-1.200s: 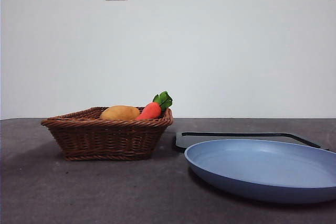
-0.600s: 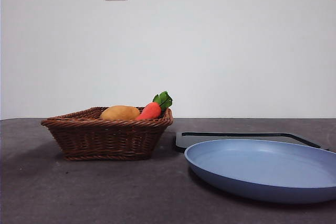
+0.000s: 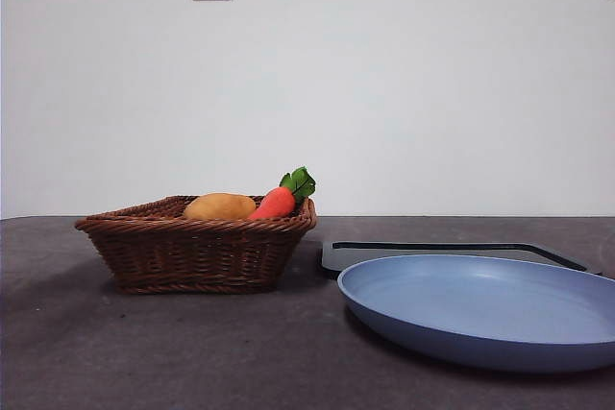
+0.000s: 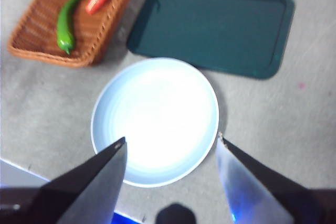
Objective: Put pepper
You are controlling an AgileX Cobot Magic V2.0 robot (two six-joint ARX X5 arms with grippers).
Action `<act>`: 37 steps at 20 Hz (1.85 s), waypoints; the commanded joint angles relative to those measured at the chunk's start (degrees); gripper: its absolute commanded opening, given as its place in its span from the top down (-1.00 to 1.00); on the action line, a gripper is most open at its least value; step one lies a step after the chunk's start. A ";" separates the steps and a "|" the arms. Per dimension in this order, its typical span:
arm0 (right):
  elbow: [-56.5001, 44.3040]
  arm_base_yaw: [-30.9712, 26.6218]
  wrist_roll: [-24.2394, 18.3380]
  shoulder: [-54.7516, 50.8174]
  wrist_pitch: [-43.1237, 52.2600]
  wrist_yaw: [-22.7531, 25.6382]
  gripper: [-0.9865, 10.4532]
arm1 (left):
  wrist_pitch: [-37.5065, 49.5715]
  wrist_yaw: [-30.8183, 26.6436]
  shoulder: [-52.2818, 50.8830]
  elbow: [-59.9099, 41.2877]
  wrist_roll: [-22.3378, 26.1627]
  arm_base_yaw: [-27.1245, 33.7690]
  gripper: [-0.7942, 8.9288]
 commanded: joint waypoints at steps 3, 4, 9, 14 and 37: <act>0.92 0.20 0.50 10.88 1.57 -0.02 0.30 | 0.39 0.39 0.11 0.90 -0.20 0.09 0.14; 0.92 0.20 0.48 13.51 2.29 -0.02 0.30 | 0.39 0.48 0.11 0.90 -0.20 0.09 0.14; 0.92 0.90 0.24 28.37 6.93 0.37 0.31 | 0.42 0.48 0.11 0.90 -0.20 0.09 0.14; 0.92 1.29 -0.26 39.15 10.38 2.01 0.31 | 0.42 0.46 0.11 0.90 -0.20 0.09 0.14; 0.90 3.17 -1.20 54.01 16.74 2.86 0.81 | 0.46 0.28 0.13 0.90 -0.68 0.09 0.14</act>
